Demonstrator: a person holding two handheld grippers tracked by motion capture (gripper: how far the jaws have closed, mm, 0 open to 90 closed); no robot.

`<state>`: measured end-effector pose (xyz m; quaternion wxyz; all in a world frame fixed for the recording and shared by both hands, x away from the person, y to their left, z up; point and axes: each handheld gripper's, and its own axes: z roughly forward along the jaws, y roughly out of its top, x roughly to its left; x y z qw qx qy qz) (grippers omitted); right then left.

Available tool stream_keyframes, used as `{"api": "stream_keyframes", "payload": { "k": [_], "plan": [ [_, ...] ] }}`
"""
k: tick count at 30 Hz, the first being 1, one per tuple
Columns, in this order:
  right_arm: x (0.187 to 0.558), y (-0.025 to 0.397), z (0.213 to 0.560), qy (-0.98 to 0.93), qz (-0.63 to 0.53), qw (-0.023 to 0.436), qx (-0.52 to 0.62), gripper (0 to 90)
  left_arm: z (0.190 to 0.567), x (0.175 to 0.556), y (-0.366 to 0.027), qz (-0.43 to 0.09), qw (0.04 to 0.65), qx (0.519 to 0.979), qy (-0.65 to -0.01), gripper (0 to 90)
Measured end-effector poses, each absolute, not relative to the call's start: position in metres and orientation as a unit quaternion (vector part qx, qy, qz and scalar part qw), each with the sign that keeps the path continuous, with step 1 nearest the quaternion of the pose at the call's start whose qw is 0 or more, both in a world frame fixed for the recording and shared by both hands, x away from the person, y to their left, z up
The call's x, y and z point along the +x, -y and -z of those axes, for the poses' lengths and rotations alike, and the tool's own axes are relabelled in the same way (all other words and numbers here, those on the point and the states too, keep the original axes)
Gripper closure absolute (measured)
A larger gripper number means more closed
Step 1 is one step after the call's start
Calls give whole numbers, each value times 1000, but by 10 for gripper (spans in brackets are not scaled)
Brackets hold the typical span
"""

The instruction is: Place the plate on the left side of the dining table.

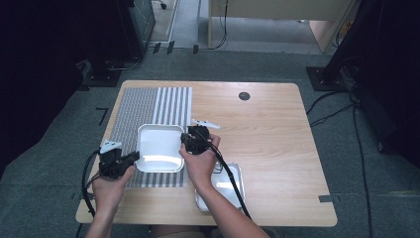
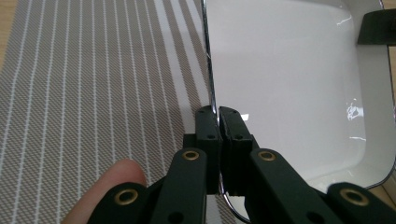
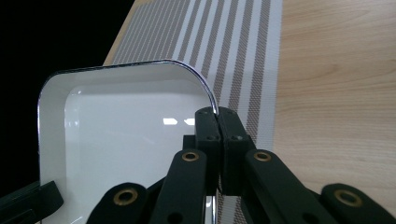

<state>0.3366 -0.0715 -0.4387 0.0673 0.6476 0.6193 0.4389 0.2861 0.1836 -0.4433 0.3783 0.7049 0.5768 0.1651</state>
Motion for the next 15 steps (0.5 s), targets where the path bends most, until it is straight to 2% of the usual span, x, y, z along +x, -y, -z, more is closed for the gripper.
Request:
{"api": "stream_keyframes", "payload": {
  "k": [9, 15],
  "plan": [
    [367, 53, 447, -607, -431, 36, 667, 894, 444, 315, -202, -165, 366, 705, -585, 894],
    [389, 39, 451, -611, -417, 46, 671, 894, 450, 339, -211, -154, 354, 706, -594, 896]
  ]
}}
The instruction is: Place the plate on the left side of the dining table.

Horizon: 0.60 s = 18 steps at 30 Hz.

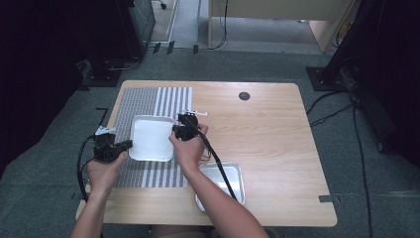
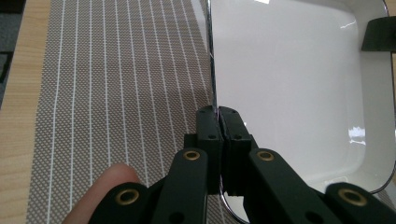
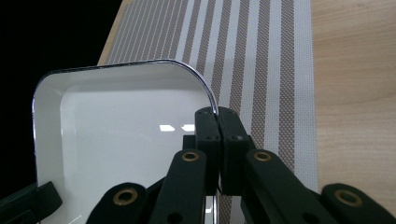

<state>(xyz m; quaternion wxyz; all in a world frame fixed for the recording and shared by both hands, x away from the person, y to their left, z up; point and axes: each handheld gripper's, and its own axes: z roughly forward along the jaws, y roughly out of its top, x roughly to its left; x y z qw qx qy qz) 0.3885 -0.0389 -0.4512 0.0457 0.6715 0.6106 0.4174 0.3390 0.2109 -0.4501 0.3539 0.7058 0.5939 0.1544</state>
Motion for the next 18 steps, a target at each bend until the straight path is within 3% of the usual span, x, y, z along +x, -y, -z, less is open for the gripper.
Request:
{"api": "stream_keyframes", "payload": {
  "k": [11, 18],
  "plan": [
    [417, 24, 465, -614, -394, 40, 683, 893, 465, 367, -225, -126, 352, 697, -612, 900],
    [431, 16, 472, -621, -382, 45, 682, 890, 468, 380, -228, -135, 344, 697, -614, 900]
  ]
}}
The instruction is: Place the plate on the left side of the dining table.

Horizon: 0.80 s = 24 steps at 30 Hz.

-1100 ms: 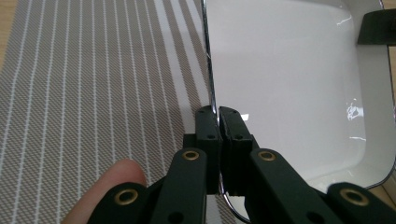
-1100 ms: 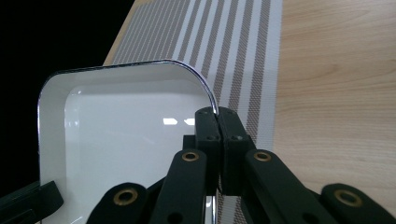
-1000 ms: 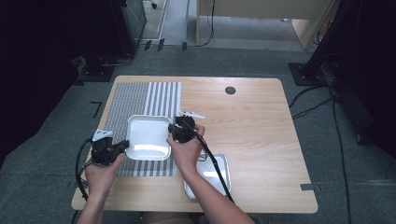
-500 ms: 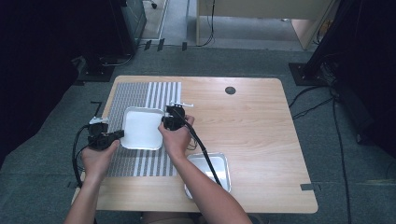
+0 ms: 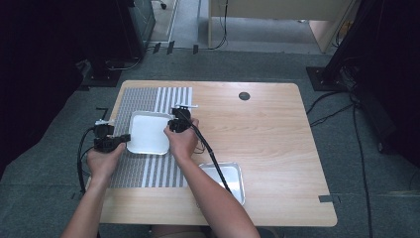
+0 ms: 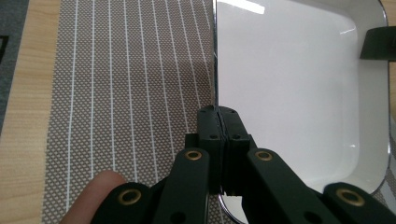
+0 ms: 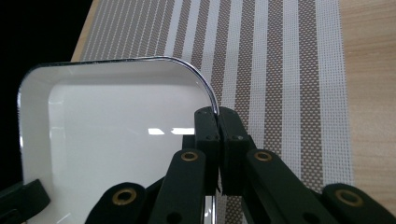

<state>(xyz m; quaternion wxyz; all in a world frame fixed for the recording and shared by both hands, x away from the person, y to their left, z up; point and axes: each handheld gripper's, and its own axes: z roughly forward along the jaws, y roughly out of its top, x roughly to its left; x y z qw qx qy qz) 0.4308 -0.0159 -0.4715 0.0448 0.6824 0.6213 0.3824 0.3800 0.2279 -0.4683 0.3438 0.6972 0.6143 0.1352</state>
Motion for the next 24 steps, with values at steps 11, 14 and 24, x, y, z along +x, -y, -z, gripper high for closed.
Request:
{"api": "stream_keyframes", "payload": {
  "k": [11, 14, 24],
  "plan": [
    [451, 15, 486, -633, -395, 44, 665, 874, 486, 404, -234, -101, 336, 681, -643, 900],
    [455, 15, 489, -633, -402, 47, 660, 872, 488, 407, -234, -101, 337, 677, -646, 900],
    [465, 13, 500, -634, -424, 56, 644, 853, 490, 420, -239, -93, 339, 662, -662, 900]
  ]
}}
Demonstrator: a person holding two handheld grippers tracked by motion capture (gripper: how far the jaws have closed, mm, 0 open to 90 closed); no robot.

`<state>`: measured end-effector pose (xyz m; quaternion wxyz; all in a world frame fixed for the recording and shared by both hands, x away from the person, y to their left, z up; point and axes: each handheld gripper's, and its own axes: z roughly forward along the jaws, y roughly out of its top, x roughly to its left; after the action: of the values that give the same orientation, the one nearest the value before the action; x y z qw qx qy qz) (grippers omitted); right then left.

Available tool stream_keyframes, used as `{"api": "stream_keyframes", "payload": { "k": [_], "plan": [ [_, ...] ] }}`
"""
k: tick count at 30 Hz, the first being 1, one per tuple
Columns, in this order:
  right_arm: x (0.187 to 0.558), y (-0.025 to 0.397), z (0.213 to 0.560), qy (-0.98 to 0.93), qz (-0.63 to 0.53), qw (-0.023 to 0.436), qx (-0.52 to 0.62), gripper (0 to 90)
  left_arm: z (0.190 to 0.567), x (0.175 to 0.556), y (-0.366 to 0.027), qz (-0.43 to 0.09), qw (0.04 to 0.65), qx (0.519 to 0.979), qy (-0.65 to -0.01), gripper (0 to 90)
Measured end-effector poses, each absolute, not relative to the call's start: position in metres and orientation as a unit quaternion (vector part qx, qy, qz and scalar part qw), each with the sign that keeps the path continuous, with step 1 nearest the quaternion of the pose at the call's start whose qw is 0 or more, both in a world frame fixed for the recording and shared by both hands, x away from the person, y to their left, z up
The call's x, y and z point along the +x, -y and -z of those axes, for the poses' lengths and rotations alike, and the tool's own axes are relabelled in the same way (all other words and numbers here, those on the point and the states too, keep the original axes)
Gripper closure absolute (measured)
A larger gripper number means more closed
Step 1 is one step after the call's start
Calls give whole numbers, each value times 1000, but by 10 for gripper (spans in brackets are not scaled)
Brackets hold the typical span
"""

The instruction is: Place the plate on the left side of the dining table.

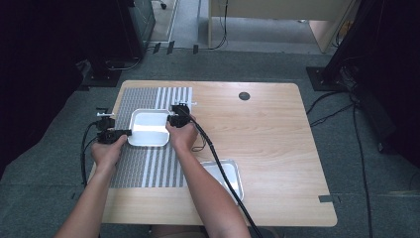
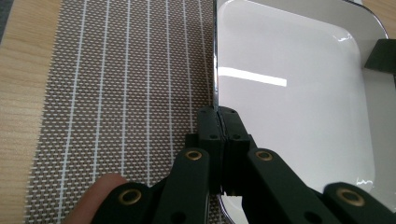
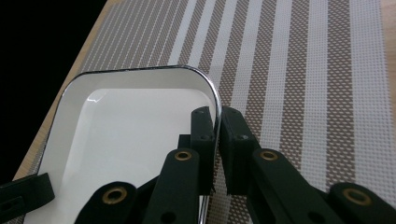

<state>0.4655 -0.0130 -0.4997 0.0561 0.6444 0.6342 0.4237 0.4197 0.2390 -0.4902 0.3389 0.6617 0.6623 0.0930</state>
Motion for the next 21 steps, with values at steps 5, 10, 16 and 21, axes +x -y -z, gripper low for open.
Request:
{"api": "stream_keyframes", "payload": {
  "k": [5, 10, 16, 21],
  "plan": [
    [468, 12, 506, -635, -428, 66, 640, 836, 493, 423, -240, -91, 341, 657, -666, 900],
    [470, 12, 509, -637, -433, 79, 633, 835, 494, 426, -240, -95, 344, 653, -668, 900],
    [473, 13, 512, -632, -435, 73, 638, 833, 495, 428, -238, -106, 346, 652, -666, 900],
    [473, 14, 513, -637, -440, 82, 628, 760, 497, 427, -235, -114, 349, 661, -655, 828]
  ]
}}
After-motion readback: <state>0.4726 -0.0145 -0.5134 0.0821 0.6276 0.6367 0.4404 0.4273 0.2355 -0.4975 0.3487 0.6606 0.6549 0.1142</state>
